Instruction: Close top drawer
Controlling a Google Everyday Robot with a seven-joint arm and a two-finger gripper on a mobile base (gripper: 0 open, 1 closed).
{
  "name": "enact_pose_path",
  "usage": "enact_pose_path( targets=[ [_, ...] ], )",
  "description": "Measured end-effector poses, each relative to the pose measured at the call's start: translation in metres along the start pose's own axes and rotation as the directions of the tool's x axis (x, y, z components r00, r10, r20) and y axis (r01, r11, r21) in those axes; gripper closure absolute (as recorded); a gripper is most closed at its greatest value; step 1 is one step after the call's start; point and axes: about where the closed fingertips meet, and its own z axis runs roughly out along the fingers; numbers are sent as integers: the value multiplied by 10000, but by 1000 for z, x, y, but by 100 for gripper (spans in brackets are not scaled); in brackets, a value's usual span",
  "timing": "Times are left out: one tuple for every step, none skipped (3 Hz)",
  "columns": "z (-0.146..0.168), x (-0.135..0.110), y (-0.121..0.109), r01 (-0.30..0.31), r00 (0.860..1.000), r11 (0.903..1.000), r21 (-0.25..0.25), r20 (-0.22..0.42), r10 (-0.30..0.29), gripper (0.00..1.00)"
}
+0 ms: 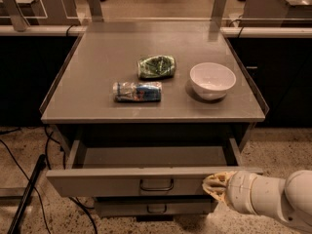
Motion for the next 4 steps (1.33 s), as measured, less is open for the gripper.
enact_pose_path(
  targets=[
    [11, -10, -14, 210, 9998, 9997, 131, 67, -211, 100],
    [24, -16, -33, 380, 9993, 9989, 263, -6, -380, 100],
    [45, -20, -54, 545, 9982, 9982, 236, -245, -539, 100],
    [64, -24, -67, 621, 9973, 9980, 76, -403, -618, 100]
  ],
)
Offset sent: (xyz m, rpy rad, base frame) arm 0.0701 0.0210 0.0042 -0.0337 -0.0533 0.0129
